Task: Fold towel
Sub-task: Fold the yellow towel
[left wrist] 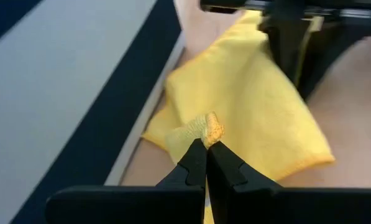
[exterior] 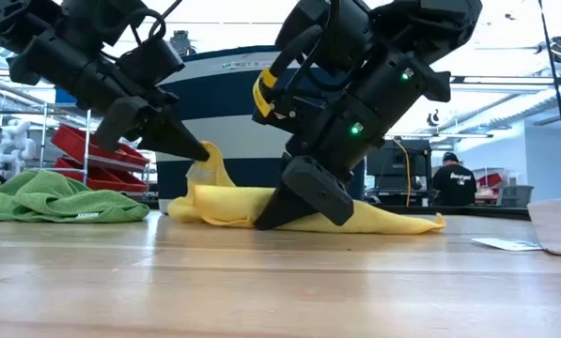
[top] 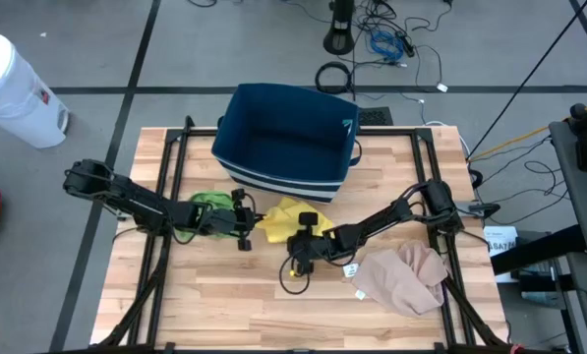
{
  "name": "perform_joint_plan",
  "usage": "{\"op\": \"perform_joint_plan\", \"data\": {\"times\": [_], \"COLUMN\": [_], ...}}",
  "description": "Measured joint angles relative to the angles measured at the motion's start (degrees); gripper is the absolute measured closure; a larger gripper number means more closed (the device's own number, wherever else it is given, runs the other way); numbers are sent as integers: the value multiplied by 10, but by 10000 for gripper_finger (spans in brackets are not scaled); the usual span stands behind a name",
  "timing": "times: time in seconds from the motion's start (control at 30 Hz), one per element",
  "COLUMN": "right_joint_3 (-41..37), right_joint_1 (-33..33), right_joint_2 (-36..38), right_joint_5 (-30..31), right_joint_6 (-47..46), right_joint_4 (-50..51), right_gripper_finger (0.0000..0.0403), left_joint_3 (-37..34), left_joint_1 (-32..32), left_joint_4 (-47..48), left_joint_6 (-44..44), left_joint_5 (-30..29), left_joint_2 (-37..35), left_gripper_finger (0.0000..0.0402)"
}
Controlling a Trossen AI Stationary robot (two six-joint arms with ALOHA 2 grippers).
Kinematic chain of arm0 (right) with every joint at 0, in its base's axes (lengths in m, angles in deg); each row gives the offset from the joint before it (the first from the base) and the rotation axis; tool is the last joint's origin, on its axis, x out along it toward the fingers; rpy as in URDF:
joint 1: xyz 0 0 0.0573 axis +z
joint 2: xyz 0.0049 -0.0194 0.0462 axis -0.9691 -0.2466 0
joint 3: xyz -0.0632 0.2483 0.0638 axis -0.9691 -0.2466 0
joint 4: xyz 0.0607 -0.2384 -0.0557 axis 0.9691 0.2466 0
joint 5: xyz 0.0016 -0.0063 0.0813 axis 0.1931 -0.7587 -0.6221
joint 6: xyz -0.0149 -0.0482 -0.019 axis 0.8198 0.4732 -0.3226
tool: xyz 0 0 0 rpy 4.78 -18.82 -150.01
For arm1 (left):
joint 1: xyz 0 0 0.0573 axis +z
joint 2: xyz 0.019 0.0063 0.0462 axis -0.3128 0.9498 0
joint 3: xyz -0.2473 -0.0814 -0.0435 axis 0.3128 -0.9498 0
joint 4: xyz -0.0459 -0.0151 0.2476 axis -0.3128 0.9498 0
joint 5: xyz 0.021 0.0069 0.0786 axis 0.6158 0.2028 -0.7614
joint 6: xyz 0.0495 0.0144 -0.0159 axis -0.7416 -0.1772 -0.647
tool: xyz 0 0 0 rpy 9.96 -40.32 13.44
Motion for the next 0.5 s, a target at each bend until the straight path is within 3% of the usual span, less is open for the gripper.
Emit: {"op": "perform_joint_plan", "data": {"times": [0.13, 0.27, 0.5], "right_joint_3": [1, -1, -2], "right_joint_1": [-1, 12, 27], "right_joint_2": [2, 13, 109], "right_joint_5": [2, 22, 27], "right_joint_6": [-22, -23, -53], "right_joint_4": [26, 42, 118], "right_gripper_finger": [398, 401, 403], "left_joint_3": [0, 0, 0], "left_joint_1": [-6, -12, -12], "left_joint_4": [25, 54, 76], "left_joint_6": [14, 26, 41], "left_joint_5": [10, 10, 14], "left_joint_2": [0, 0, 0], "left_gripper_finger": [401, 401, 401]}}
